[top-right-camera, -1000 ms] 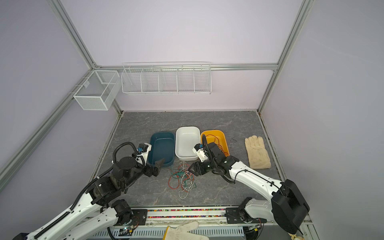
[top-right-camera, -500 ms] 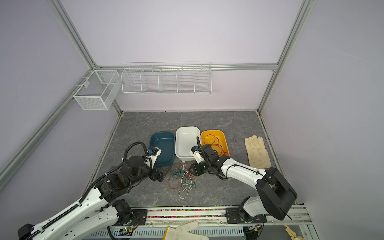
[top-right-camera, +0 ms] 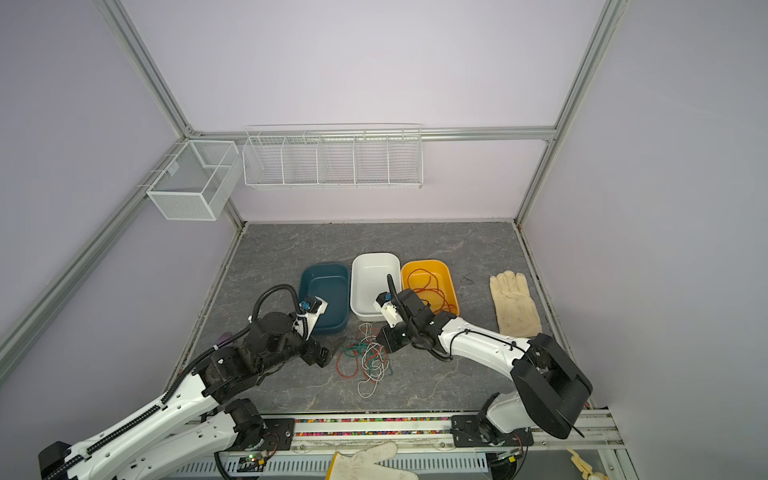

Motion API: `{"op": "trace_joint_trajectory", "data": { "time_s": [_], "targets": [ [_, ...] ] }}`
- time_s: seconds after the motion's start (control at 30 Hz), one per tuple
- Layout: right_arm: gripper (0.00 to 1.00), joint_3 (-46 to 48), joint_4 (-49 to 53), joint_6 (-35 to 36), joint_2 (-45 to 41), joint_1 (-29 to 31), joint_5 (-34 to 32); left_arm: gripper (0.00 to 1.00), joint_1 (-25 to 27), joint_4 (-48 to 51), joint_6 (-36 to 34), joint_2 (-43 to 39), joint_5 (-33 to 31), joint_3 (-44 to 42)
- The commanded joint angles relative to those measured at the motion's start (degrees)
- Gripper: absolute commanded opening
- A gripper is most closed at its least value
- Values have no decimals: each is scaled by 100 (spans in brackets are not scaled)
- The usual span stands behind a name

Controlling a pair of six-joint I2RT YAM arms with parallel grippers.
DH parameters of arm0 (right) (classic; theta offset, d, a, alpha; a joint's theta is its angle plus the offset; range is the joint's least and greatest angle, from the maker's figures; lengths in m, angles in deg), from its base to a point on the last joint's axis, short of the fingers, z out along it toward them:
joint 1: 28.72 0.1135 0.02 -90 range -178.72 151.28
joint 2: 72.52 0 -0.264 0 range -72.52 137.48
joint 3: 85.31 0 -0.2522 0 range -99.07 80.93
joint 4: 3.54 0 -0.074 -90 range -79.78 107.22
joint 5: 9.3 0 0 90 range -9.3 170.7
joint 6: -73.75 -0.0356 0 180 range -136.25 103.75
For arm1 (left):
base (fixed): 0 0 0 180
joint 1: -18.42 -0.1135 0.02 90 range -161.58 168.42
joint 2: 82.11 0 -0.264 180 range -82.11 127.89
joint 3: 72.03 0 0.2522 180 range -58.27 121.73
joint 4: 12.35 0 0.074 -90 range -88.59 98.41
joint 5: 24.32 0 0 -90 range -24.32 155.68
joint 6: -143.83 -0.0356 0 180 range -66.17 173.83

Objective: Untangle the cables
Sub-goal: 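Pinch a red wire with the right gripper while the left grips the pile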

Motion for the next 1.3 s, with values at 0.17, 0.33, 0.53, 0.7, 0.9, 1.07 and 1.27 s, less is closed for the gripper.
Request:
{"op": "trace_joint_trajectory", "data": {
  "time_s": [0.17,0.33,0.53,0.7,0.9,1.07,1.27],
  "targets": [
    [7,-141,299,313,-1101,231,-248,99,28,96,-63,124,151,55],
    [7,-143,277,358,-1656,262,-117,99,29,87,-45,107,253,89],
    [7,-197,159,350,-2055,259,321,99,28,83,-4,74,519,179],
    [7,-188,150,417,-2319,255,455,99,58,197,384,150,901,439],
    [6,-94,73,455,-2681,256,601,99,203,48,1294,362,1165,661],
    [7,-150,122,452,-2729,259,797,100,282,-404,1611,472,1296,351],
    [7,-196,152,425,-2827,260,912,92,292,-298,1602,811,1234,398]
  ]
}}
